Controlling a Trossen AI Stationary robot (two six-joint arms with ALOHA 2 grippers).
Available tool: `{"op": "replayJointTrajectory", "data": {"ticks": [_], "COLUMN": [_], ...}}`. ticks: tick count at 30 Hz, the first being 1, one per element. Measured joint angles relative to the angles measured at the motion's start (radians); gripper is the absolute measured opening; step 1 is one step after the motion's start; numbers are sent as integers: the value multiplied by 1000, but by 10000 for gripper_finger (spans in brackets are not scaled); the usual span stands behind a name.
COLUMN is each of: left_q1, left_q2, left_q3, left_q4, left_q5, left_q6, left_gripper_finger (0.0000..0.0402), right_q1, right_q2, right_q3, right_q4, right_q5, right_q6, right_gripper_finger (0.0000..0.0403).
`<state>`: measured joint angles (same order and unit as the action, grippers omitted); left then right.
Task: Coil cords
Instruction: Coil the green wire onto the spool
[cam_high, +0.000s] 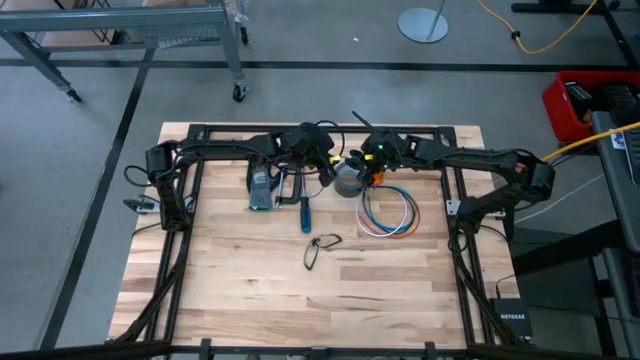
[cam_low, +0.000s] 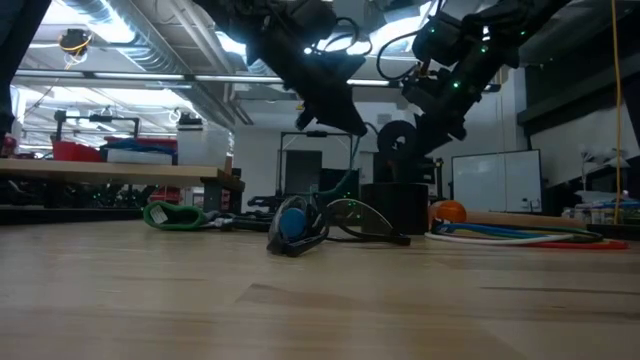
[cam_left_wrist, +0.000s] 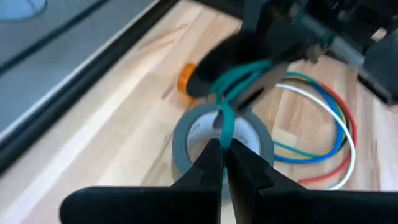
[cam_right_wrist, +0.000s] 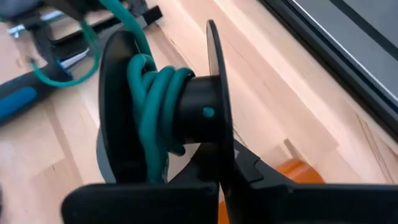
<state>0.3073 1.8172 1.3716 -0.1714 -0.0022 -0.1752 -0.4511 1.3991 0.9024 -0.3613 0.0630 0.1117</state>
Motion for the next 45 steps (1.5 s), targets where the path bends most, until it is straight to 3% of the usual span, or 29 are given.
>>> {"op": "replayJointTrajectory", "data": {"ticks": [10,18,25,37,45], "left_q1": [0,12,-10,-28,-65], "left_q2": [0,0,0,-2,-3], "left_q3": [0,0,-2,-2,-2], "left_q4": [32,119,151,165,162], "left_q5": [82,132,132,134,99], "left_q6": [-80,-174,-206,-192,-20], "left_gripper_finger": [0,0,0,0,21], "right_q1": [7,75,93,111,110], "right_q2": [0,3,44,61,61], "right_q3": [0,0,0,-1,-2], "right_q4": [5,17,78,193,263], "right_q5": [-21,83,76,19,-11], "right_q6": [42,43,104,177,177], "right_gripper_finger": [1,1,1,1,1]}}
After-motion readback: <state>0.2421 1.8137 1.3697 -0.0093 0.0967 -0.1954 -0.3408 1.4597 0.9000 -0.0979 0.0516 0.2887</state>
